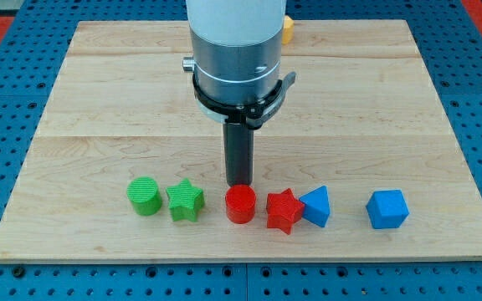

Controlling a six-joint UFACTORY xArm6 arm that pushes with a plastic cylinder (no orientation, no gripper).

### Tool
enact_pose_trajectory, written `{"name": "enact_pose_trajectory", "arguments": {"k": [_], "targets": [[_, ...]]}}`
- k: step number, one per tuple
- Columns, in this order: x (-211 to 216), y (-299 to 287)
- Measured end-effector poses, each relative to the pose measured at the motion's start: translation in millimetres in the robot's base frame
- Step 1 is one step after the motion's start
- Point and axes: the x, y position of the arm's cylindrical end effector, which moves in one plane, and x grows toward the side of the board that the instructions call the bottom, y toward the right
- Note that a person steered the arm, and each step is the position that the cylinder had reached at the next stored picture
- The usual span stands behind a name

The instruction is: Adjust the green blocks at the bottom of the board

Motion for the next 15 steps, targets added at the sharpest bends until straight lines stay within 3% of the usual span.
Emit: {"name": "enact_pose_trajectory", "arguments": {"k": [1,3,6,8,11,12,13,15], "targets": [[13,0],[-62,-18],[-13,-36],[-20,-67],[14,-73],[-27,-80],[-35,-105],[3,-107]]}}
